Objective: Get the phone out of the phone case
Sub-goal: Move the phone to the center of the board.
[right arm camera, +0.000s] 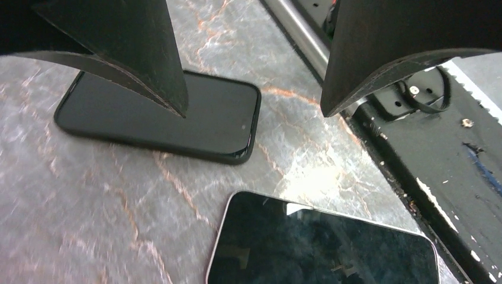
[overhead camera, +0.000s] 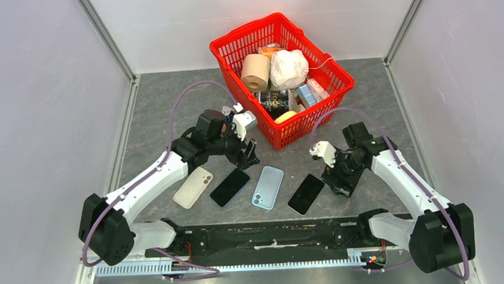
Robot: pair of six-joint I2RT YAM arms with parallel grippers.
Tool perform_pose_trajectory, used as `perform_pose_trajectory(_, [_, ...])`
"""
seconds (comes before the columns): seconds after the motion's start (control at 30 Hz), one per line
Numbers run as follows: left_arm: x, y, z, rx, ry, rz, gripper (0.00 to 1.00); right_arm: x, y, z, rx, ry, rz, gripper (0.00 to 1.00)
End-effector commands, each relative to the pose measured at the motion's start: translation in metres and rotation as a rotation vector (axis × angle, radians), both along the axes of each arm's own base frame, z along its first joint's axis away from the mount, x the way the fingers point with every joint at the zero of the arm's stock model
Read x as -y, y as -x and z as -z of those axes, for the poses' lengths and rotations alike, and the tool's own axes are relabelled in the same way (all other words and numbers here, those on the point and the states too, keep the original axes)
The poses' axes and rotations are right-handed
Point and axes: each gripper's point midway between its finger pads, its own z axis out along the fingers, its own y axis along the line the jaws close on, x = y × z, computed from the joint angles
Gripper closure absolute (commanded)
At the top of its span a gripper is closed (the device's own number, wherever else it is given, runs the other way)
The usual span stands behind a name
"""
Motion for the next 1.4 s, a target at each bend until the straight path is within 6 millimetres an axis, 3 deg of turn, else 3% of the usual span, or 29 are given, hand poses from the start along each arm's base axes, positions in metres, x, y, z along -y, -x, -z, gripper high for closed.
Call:
perform_pose_trajectory(0.0, [-0.013, -0.010, -0.032, 0.123, -0.031, -0.003, 0.17, -0.017, -0.022, 0.004, 0.120, -0.011, -0.113, 0.11])
perform_pose_trajectory(0.27, [-0.030, -0.018, -0.043, 0.167, -0.067, -0.050, 0.17, -0.030, -0.031, 0.036, 0.195, 0.127, -0.245, 0.10])
perform_pose_trajectory(0.57, [-0.037, -0.021, -0.045, 0.189, -0.084, -0.068, 0.16, -0.037, -0.038, 0.054, 0.226, 0.169, -0.286, 0.10])
perform_pose_trajectory(0.8, [-0.043, -0.022, -0.047, 0.202, -0.093, -0.082, 0.16, -0.054, -0.045, 0.066, 0.248, 0.206, -0.334, 0.09])
perform_pose_trajectory(1.07, [-0.051, -0.020, -0.049, 0.219, -0.107, -0.093, 0.16, -0.086, -0.045, 0.069, 0.252, 0.235, -0.388, 0.08])
perform_pose_trajectory(1.37, [-0.058, -0.017, -0.048, 0.230, -0.123, -0.103, 0.15, -0.117, -0.060, 0.066, 0.260, 0.237, -0.355, 0.07])
